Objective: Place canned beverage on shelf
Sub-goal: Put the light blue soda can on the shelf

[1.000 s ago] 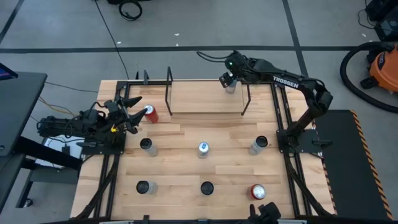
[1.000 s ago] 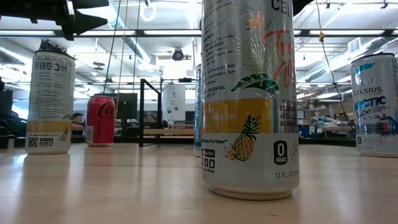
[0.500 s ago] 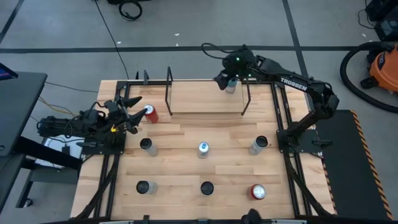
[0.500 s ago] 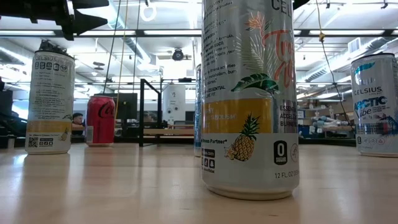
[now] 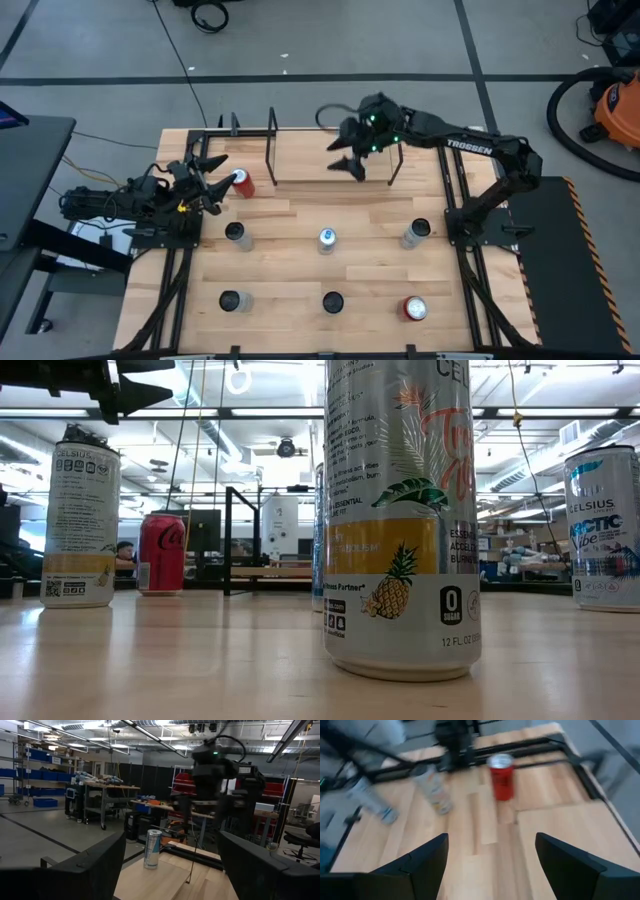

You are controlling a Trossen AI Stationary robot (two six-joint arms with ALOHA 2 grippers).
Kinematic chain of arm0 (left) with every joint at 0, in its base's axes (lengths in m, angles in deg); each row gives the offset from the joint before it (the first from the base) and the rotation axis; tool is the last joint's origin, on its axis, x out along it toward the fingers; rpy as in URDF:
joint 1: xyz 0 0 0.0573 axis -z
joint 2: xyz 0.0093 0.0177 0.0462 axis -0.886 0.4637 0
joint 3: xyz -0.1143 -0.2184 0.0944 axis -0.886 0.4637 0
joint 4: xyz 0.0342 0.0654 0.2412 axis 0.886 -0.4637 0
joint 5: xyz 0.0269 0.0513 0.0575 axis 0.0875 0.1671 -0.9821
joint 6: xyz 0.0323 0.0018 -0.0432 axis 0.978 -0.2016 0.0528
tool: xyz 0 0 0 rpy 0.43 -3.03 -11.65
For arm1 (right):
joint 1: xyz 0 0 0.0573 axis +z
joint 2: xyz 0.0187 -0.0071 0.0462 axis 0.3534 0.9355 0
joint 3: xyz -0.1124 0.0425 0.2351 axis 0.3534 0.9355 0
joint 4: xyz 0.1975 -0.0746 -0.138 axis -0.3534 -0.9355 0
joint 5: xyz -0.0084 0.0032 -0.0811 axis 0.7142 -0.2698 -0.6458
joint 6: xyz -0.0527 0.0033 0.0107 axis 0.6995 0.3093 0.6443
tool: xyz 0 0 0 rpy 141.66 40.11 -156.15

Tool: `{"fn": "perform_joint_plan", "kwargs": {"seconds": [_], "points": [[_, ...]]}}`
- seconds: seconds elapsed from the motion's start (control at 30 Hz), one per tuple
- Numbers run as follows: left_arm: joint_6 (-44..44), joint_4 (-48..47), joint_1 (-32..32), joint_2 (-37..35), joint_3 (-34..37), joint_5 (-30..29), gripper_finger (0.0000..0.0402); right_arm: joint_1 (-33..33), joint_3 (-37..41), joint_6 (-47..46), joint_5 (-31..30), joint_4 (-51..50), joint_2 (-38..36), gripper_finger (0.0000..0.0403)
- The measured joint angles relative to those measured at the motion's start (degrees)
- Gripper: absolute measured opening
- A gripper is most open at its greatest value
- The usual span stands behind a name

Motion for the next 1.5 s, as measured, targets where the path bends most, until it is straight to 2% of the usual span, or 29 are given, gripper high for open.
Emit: {"fn": "perform_joint_plan", "kwargs": {"seconds": [0.1, 0.43, 0.73, 1.0, 1.5], "points": [[0.0, 0.0, 0.0, 0.0, 0.0, 0.0, 0.0316, 3.2, 0.0, 2.7, 0.0, -0.2, 0.0, 0.0306], [0.0, -0.1, 0.0, 0.0, 0.0, 0.0, 0.0316, 13.3, 0.3, 2.9, 1.8, 0.4, 0.0, 0.0306], [0.0, -0.1, 0.0, 0.0, 0.0, 0.0, 0.0316, 21.1, 5.9, 10.3, 1.5, 4.6, 0.1, 0.0306], [0.0, -0.1, 0.0, 0.0, 0.0, 0.0, 0.0316, 21.9, 13.4, 10.0, 1.3, 15.5, 0.1, 0.0306], [0.0, -0.1, 0.0, 0.0, 0.0, 0.0, 0.0316, 21.9, 22.7, 6.9, 1.2, 25.5, 0.1, 0.0306]]}}
